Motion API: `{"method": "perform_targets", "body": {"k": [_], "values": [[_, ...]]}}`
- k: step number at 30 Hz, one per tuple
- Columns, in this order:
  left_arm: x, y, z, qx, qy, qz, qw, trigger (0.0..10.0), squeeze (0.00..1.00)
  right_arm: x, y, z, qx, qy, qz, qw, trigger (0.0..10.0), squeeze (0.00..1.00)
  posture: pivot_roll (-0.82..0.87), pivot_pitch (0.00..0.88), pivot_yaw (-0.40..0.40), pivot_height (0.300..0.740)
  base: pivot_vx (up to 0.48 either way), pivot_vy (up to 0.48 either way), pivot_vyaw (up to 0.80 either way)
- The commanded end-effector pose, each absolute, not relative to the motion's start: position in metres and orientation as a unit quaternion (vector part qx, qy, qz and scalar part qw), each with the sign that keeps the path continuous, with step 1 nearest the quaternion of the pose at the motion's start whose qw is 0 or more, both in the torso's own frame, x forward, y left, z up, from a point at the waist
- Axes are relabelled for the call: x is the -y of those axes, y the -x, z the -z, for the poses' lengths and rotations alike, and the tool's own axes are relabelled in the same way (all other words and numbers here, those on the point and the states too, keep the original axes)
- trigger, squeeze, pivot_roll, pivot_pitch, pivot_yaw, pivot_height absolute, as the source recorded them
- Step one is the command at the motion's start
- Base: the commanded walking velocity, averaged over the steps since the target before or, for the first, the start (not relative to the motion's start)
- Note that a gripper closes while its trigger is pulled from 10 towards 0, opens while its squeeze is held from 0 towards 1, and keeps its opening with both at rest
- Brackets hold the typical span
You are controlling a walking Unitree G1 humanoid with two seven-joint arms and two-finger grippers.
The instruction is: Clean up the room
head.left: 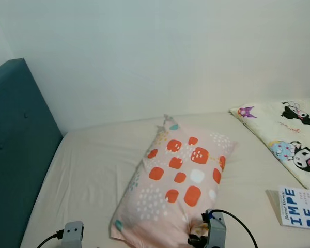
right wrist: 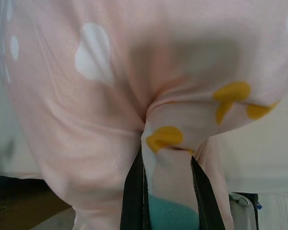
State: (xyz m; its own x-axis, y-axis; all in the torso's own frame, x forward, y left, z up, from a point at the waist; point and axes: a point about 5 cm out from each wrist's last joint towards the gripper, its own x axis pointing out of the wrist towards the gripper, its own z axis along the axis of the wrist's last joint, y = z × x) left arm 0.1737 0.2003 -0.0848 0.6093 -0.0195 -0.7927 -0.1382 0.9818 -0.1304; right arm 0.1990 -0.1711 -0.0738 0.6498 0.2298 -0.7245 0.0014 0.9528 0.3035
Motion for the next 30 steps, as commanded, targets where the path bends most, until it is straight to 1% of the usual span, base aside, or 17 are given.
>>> {"method": "perform_targets", "body": {"k": [1, 4, 10, 13, 19, 30], "values": [[-0.205, -0.170, 0.086, -0.449, 0.084, -0.040, 0.889, 10.0, 0.00, 0.165, -0.191, 0.079, -0.434, -0.144, -0.070, 0.887, 10.0, 0.00, -0.05, 0.000, 0.008, 0.740, 0.000, 0.000, 0.76], [-0.205, -0.171, 0.086, -0.450, 0.085, -0.041, 0.888, 10.0, 0.00, 0.163, -0.200, 0.075, -0.421, -0.139, -0.076, 0.893, 10.0, 0.00, -0.05, 0.000, 0.012, 0.740, 0.000, 0.000, 0.76], [-0.206, -0.170, 0.086, -0.455, 0.088, -0.050, 0.885, 10.0, 0.00, 0.158, -0.207, 0.071, -0.413, -0.132, -0.084, 0.897, 10.0, 0.00, -0.05, 0.000, 0.010, 0.740, 0.000, 0.000, 0.76], [-0.206, -0.167, 0.088, -0.466, 0.093, -0.064, 0.877, 10.0, 0.00, 0.158, -0.205, 0.072, -0.417, -0.127, -0.085, 0.896, 10.0, 0.00, -0.05, 0.000, 0.010, 0.740, 0.000, 0.000, 0.76], [-0.207, -0.162, 0.090, -0.478, 0.091, -0.069, 0.871, 10.0, 0.00, 0.160, -0.201, 0.074, -0.425, -0.125, -0.082, 0.893, 10.0, 0.00, -0.04, 0.000, 0.004, 0.740, -0.418, 0.000, 0.76], [-0.206, -0.163, 0.090, -0.472, 0.078, -0.052, 0.877, 10.0, 0.00, 0.162, -0.200, 0.075, -0.422, -0.131, -0.077, 0.894, 10.0, 0.00, -0.05, 0.000, 0.010, 0.740, 0.000, 0.000, 0.76]]}}
